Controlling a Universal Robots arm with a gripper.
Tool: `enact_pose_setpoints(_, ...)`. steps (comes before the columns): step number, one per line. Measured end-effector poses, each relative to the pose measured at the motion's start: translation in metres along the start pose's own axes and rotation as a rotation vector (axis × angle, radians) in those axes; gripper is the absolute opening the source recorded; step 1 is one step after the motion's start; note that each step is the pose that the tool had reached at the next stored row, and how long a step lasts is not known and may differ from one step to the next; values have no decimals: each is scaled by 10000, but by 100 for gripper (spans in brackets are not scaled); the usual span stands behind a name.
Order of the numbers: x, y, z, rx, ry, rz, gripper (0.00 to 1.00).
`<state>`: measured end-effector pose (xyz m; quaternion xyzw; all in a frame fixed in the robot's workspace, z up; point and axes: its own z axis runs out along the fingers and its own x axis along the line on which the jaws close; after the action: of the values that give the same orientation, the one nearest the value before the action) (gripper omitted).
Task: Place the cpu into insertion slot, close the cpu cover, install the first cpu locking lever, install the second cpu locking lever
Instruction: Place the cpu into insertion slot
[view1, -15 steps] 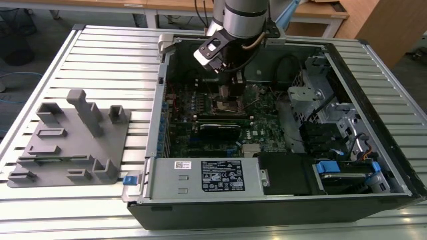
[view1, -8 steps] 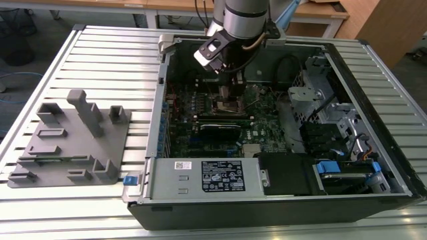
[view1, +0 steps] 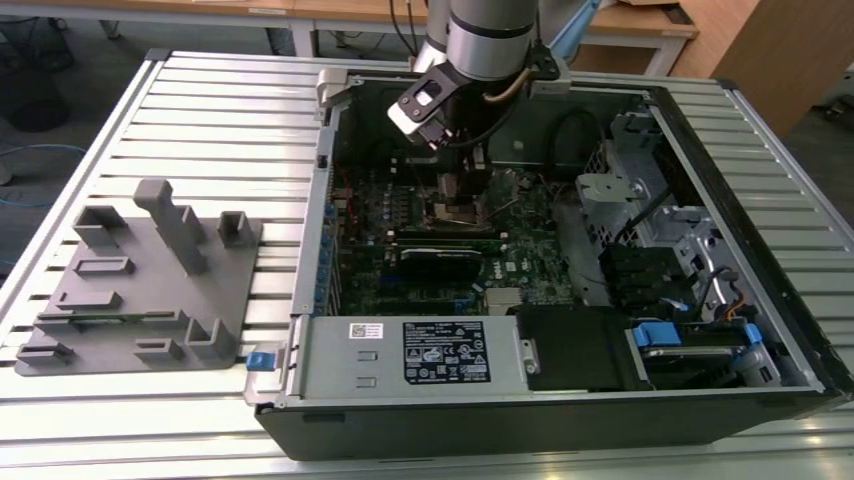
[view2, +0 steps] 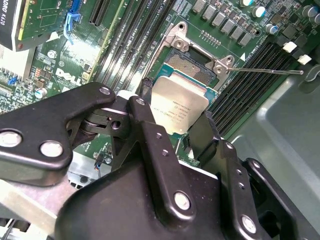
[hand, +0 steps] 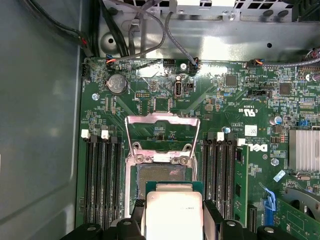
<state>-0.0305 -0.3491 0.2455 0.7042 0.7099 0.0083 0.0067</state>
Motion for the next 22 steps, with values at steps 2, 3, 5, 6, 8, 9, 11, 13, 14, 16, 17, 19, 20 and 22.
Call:
enact_pose_setpoints(2, 0, 0, 0, 0, 0, 0, 54)
enact_pose_setpoints(3, 0, 0, 1, 0, 0, 0, 54)
enact_pose_setpoints(5, 0, 0, 5, -2, 3, 0, 54)
enact_pose_setpoints(6, 0, 0, 7, -1, 1, 0, 54)
enact_pose_setpoints(8, 0, 0, 8, 1, -2, 0, 54)
enact_pose_setpoints(9, 0, 0, 8, 1, -3, 0, 54)
enact_pose_setpoints(11, 0, 0, 9, 0, -1, 0, 54)
enact_pose_setpoints(13, 0, 0, 10, 0, -1, 0, 54)
enact_pose_setpoints(14, 0, 0, 12, -1, 1, 0, 54)
enact_pose_setpoints(16, 0, 0, 21, -1, 0, 0, 54)
enact_pose_setpoints(17, 0, -1, 28, 1, -3, 0, 54)
enact_pose_setpoints(19, 0, -1, 49, 0, -2, 0, 54)
enact_pose_setpoints(20, 0, -1, 58, 0, -3, 0, 54)
enact_pose_setpoints(22, 0, -2, 68, 1, -4, -1, 54)
